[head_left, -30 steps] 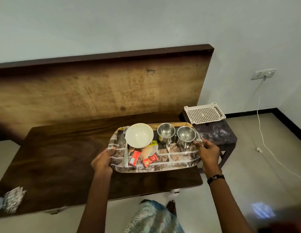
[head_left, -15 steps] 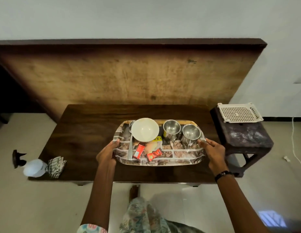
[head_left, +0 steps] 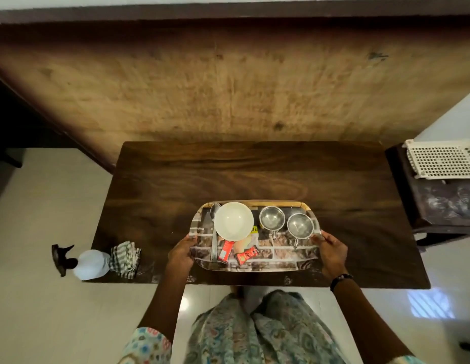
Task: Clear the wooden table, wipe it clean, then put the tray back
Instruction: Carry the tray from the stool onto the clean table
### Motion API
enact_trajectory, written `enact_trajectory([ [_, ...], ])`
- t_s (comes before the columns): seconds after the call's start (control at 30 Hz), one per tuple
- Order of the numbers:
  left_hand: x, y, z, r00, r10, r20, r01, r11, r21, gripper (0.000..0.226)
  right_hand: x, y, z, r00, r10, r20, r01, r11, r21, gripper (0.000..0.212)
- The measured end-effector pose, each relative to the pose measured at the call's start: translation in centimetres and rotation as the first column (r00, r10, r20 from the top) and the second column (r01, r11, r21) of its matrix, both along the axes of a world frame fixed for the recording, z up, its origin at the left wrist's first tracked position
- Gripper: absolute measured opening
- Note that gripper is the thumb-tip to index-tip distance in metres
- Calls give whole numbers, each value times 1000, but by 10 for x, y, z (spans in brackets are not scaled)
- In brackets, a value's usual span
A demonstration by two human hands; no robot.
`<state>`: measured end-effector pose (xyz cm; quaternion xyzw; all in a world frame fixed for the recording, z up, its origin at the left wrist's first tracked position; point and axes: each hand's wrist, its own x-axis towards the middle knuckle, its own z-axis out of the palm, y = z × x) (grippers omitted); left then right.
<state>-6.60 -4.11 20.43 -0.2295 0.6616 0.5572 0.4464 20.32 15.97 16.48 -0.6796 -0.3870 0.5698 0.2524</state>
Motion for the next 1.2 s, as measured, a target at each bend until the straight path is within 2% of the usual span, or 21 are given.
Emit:
enact_trajectory([
  [0.13,-26,9,-27,999,-44,3,44,999,-11,16,-23,13,-13,997,38,65,-39,999,3,25],
  [0.23,-53,18,-75,994,-91,57,93,995,-24,30,-34,28,-32,991,72,116,-64,996,-68,26],
  [0.33,-70,40,-92,983,-144,117,151,987,-52,10,-45,49,-59,985,91,148,-69,987,-148,31],
  [0.6,-92,93,-141,970,-209,127,233,946,-227,17,-61,104,-162,962,187,201,-137,962,-236,36],
  [0.63,-96,96,-150,972,-203,118,226,944,-240,12,-73,108,-152,960,195,203,-144,960,-242,33],
  [0.73,-103,102,-177,980,-180,84,197,930,-311,21,-88,120,-158,933,300,196,-237,927,-290,18],
  [0.77,-104,104,-185,982,-171,78,187,928,-322,14,-93,122,-161,938,285,197,-222,931,-289,18],
  [0.87,-107,113,-194,988,-151,29,151,919,-364,8,-101,126,-172,967,160,197,-105,959,-262,29],
  [0.9,-109,112,-199,990,-143,-9,129,919,-371,17,-104,126,-172,968,145,205,-89,962,-258,29],
  [0.97,-113,111,-210,988,-151,-35,128,920,-370,30,-105,128,-177,966,146,211,-82,955,-286,30],
  [1.1,-117,109,-220,984,-161,-71,123,916,-381,29,-101,129,-189,932,182,313,-92,956,-279,29],
  [1.2,-122,110,-220,983,-164,-86,124,927,-355,28,-106,134,-183,935,190,299,-106,955,-276,32],
])
